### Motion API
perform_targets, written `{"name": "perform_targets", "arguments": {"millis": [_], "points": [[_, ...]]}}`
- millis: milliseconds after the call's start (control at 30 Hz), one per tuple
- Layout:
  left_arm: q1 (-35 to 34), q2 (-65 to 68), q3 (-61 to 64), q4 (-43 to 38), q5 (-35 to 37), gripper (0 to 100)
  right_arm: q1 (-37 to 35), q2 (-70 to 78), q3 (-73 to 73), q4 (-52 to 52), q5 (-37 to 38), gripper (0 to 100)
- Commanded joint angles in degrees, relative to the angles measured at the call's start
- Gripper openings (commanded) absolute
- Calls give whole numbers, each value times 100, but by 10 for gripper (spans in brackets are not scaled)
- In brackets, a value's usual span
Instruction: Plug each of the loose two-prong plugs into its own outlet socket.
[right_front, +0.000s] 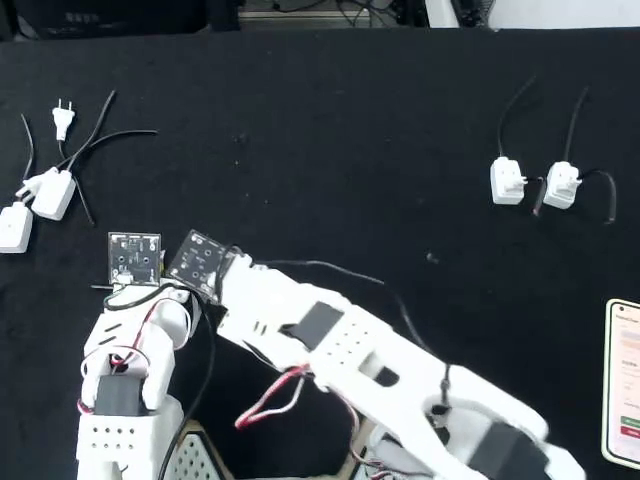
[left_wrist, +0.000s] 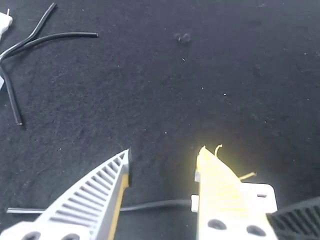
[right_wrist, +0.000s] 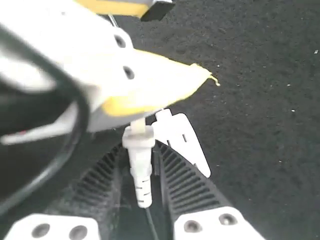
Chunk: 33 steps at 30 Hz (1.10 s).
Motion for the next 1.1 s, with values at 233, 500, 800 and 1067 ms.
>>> {"name": "perform_targets", "arguments": {"millis": [233, 500, 800, 1067], "points": [[66, -62, 22, 0, -70, 216, -79, -892, 189, 26, -70, 10], [66, -62, 22, 0, -70, 216, -79, -1402, 303, 105, -70, 10], [66, -62, 4, 0, -70, 216, -79, -1859, 716, -176, -70, 10], [66, -62, 22, 0, -70, 216, -79, -1798, 743, -440, -519, 10]]}}
